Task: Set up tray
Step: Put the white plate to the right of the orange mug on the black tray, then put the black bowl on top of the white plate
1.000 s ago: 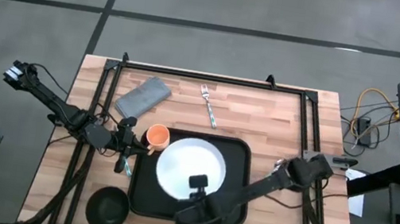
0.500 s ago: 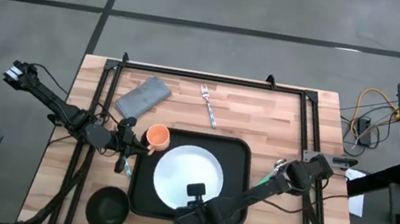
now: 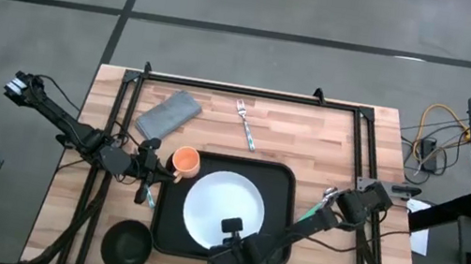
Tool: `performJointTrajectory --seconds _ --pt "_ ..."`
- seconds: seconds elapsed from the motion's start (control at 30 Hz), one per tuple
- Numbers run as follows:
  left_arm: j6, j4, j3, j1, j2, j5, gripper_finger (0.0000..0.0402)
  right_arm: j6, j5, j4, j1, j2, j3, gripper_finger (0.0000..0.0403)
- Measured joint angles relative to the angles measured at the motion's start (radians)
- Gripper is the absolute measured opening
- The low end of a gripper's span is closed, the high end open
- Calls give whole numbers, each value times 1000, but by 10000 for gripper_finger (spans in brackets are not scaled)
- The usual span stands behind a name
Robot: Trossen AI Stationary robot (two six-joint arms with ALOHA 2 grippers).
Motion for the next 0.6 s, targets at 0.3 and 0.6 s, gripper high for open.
performJointTrajectory --seconds 0.3,0.6 --pt "78 -1 0 0 -11 -94 0 -26 -7 -13 1 -1 23 95" --pt "236 -7 56 -4 -33 -88 0 24 2 -100 19 -48 150 140"
